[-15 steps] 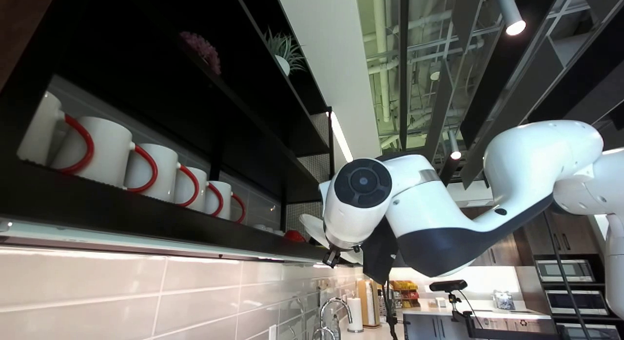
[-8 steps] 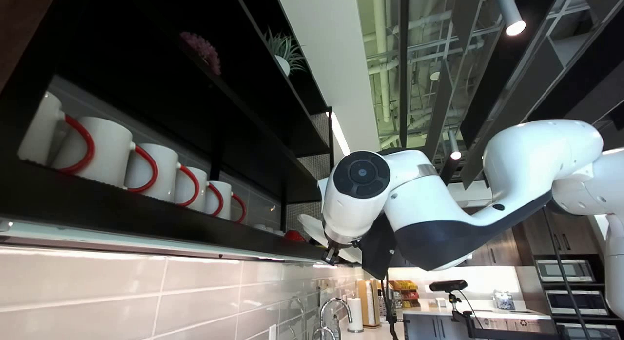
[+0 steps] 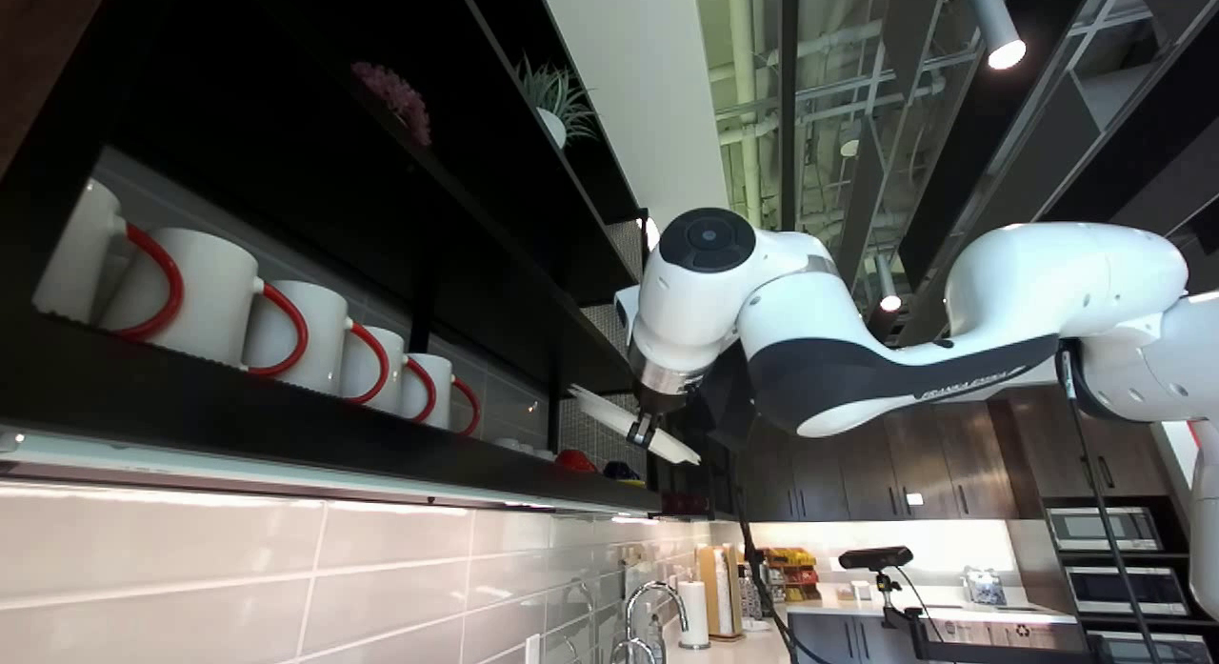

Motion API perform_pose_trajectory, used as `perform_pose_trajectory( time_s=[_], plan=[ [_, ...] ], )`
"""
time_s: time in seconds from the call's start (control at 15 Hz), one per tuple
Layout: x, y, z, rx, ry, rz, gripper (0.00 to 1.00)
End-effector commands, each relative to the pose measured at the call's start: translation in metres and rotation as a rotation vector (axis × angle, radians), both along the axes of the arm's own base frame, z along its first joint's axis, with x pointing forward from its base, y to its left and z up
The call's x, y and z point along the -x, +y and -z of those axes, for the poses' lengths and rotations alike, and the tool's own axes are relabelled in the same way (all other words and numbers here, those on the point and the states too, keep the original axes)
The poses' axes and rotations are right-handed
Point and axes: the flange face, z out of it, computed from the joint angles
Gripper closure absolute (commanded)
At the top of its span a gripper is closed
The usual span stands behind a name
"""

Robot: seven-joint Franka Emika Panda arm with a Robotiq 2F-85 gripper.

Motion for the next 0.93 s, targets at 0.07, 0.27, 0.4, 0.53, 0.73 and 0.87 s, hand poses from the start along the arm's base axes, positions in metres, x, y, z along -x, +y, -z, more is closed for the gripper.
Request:
perform_pose_trajectory(
  time_s=[0.07,0.27,0.4,0.53,0.73,0.87],
  plan=[
    [-0.010,-0.013,-0.037,-0.008,0.126,-0.023,0.99],
    [-0.020,-0.023,-0.050,0.020,0.188,-0.027,0.99],
    [-0.027,-0.030,-0.059,0.033,0.219,-0.022,0.99],
    [-0.037,-0.034,-0.065,0.038,0.253,-0.028,0.99],
    [-0.054,-0.041,-0.072,0.026,0.294,-0.061,0.99],
    [-0.068,-0.043,-0.073,0.026,0.297,-0.097,0.99]
  ],
)
